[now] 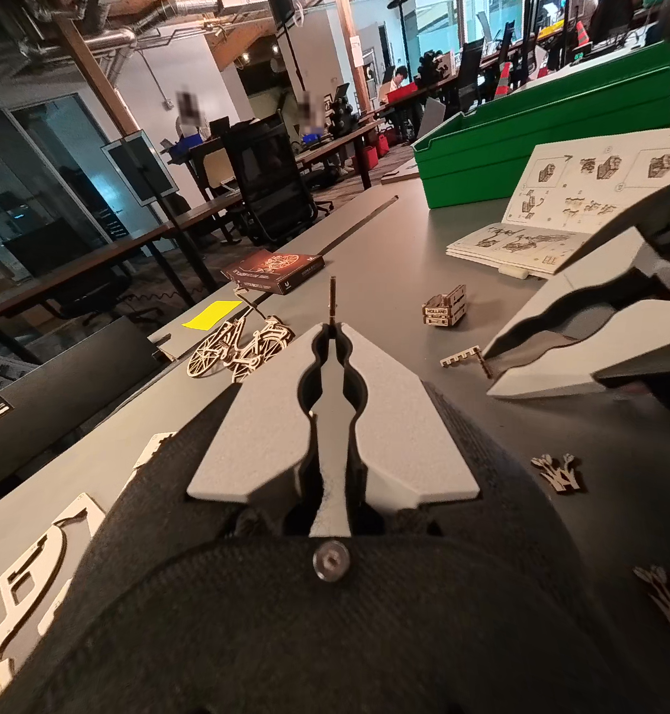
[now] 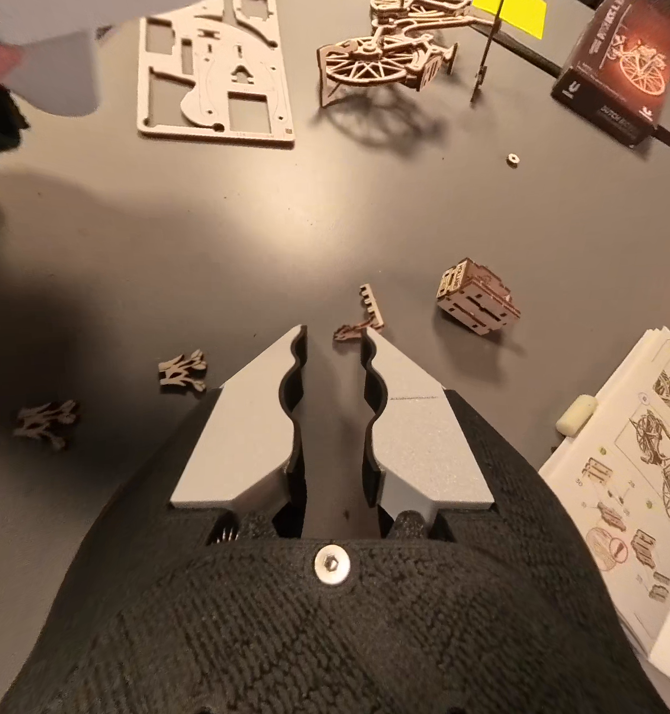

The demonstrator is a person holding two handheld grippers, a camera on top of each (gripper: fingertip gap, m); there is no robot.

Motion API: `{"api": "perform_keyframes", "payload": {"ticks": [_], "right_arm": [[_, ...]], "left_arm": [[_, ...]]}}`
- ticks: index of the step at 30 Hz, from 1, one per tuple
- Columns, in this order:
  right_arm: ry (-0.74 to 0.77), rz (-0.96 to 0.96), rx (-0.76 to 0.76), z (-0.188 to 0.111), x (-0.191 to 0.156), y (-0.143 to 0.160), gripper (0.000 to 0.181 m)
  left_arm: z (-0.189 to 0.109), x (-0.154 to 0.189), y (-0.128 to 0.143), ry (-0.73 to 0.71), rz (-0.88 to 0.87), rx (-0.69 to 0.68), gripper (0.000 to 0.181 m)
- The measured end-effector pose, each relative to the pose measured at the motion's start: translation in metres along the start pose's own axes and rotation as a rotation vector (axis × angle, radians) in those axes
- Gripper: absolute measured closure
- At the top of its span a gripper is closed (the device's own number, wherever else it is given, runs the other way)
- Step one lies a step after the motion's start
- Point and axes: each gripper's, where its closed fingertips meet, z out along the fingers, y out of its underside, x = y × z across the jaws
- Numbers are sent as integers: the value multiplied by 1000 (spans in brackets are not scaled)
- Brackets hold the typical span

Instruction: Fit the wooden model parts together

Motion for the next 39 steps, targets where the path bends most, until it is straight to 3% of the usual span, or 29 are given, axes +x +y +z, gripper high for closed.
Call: {"api": "perform_keyframes", "payload": {"ticks": [8,13,15,26,29,33,36,39], "right_arm": [[249,-105,-60,-8,43,14,172],[104,-47,63,-11,33,2,161],[65,-45,30,-8,34,7,159],[-7,-114,-24,1,34,11,181],[-41,-292,-77,0,31,7,181],[-51,-715,-188,-11,39,-10,181],[-134,-1203,-275,-23,34,-19,181],[-113,-1771,-294,-29,26,-28,181]], "left_arm": [[0,0,1,-2,8,-3,180],[0,0,2,-2,0,4,180],[1,0,2,2,-6,7,180],[1,2,1,20,-13,17,180],[0,1,-1,16,-22,24,180],[-2,-2,-2,-1,-20,26,180],[-3,-6,-3,-20,-25,27,180],[-5,-14,-1,-49,-36,19,180]]}}
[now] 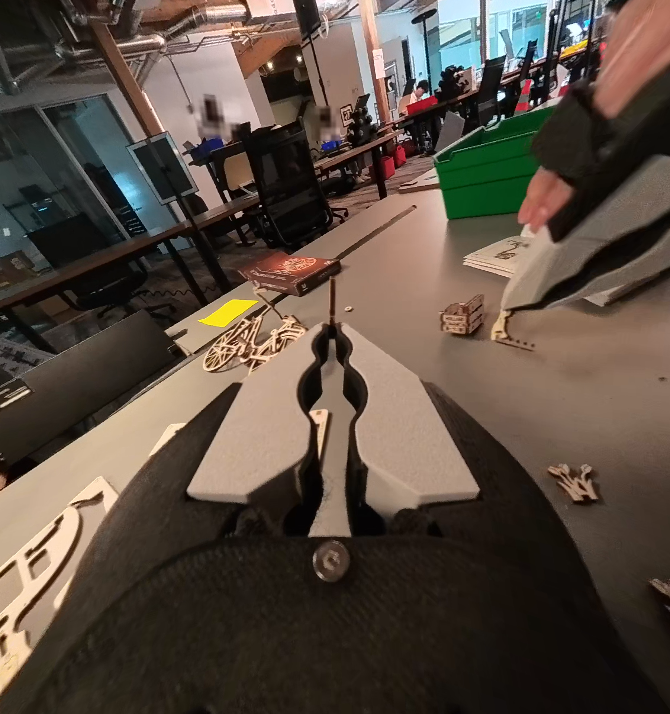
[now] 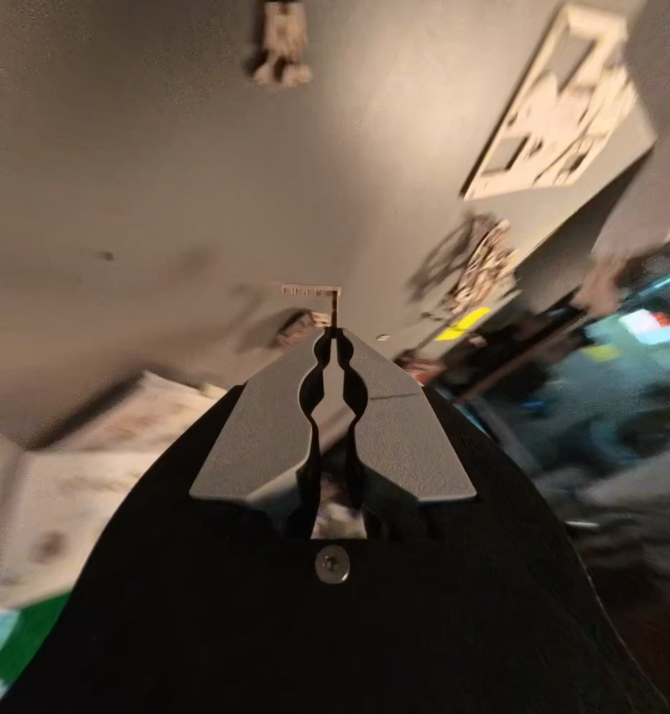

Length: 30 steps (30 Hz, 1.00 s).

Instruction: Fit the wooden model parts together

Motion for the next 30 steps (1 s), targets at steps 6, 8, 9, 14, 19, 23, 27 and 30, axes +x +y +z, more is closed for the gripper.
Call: {"api": "perform_keyframes", "payload": {"ticks": [6,8,9,14,19,23,27,30], "right_arm": [[89,-686,-175,-5,-8,-18,181],[89,-728,-182,-6,-11,-18,181],[94,-731,-168,-6,-12,-20,181],[131,-839,-158,-4,-18,-32,181],[163,-900,-170,0,-25,-45,181],[148,-856,-193,3,-23,-37,180],[175,-803,-219,4,-10,-28,181],[188,-769,-225,3,0,-23,181]], "left_arm": [[-4,-19,2,-39,-81,8,180],[-5,-22,2,-39,-108,13,180],[-5,-22,2,-37,-118,13,180],[-4,-20,2,-32,-106,10,180],[-3,-15,2,-23,-72,0,180],[-2,-14,3,-19,-74,-4,180],[-3,-17,3,-30,-76,-4,180],[-7,-26,0,-65,-62,11,180]]}}
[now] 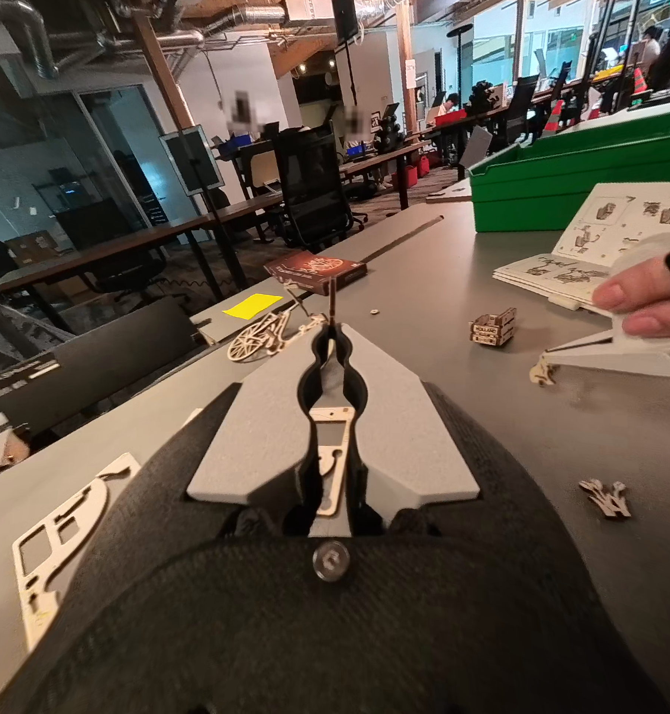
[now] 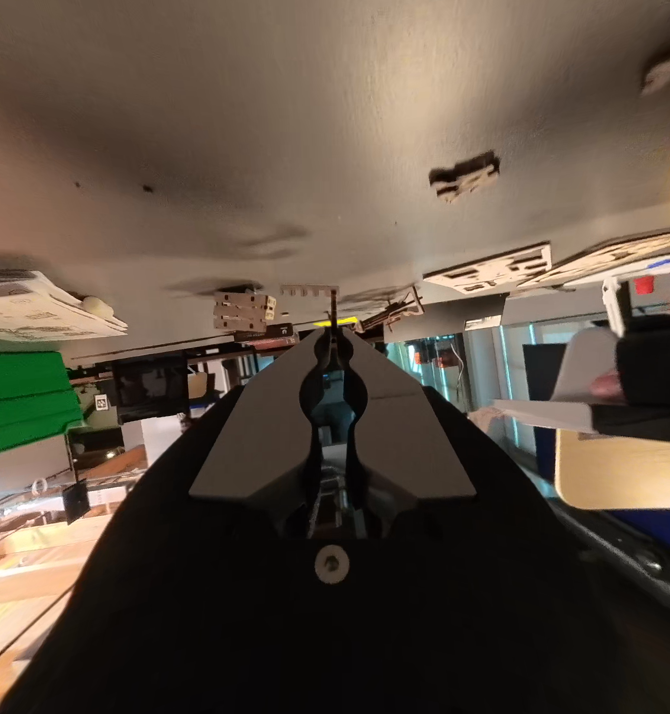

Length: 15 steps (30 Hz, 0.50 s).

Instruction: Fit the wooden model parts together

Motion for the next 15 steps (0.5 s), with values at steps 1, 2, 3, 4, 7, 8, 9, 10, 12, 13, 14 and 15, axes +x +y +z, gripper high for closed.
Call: {"api": "perform_keyframes", "payload": {"ticks": [1,2,3,4,7,8,9,10,12,13,14,15], "right_arm": [[-3,18,-3,1,-2,3,181],[-13,31,-3,3,-6,6,181],[-24,37,-5,5,-12,8,181],[-40,34,-6,7,-21,10,181],[-104,45,9,11,-47,13,181],[-133,65,11,12,-55,15,181],[-159,94,14,13,-60,19,181],[-189,132,22,13,-65,22,181],[-313,237,64,12,-78,26,181],[-406,307,98,9,-86,26,181],[-504,395,130,7,-92,24,181],[-615,491,163,3,-97,21,181]], "left_arm": [[-2,-4,-1,-16,3,4,180],[-3,-9,-1,-30,1,6,180],[-4,-12,0,-37,-7,5,180],[-4,-15,0,-41,-16,4,180],[-4,-16,1,-34,-42,6,180],[-3,-14,1,-28,-40,6,180],[-3,-12,1,-24,-32,3,180],[-2,-10,1,-21,-20,0,180],[-1,-6,1,-11,0,-4,180],[-1,-4,2,-7,7,-6,180],[0,-3,2,-2,11,-8,180],[0,-2,3,3,14,-10,180]]}}
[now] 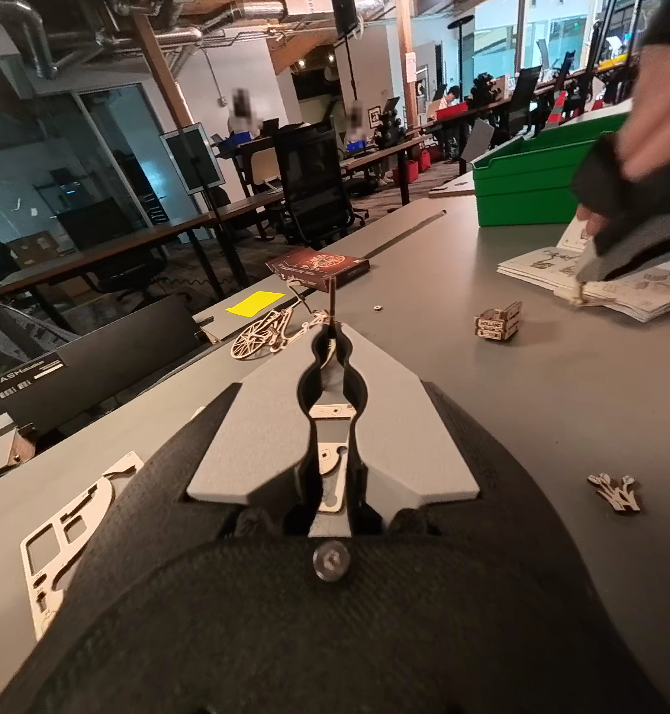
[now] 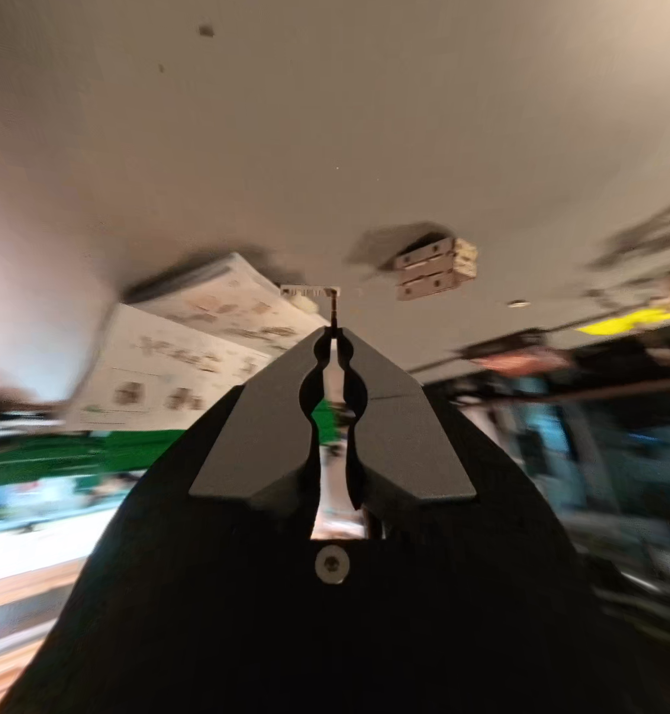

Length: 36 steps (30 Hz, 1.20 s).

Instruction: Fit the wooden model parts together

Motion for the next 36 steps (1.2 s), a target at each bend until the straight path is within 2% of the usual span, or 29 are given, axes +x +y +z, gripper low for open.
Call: {"api": "perform_keyframes", "payload": {"ticks": [3,6,8,15,18,29,36], "right_arm": [[-307,240,69,-2,-12,-5,181],[-422,321,109,-1,-1,-13,181],[-471,334,68,1,4,-13,181],[-579,309,-152,10,2,-5,181],[-655,332,-227,14,-12,3,181],[-795,474,-86,28,-46,4,181],[-789,535,-62,34,-55,9,179]], "left_arm": [[1,2,1,11,-1,-2,180],[1,4,1,18,0,-2,180],[1,5,0,21,3,-2,180],[2,8,1,28,16,-9,180],[2,6,1,24,14,-6,180],[2,7,2,30,8,-10,180],[3,8,3,37,10,-16,180]]}}
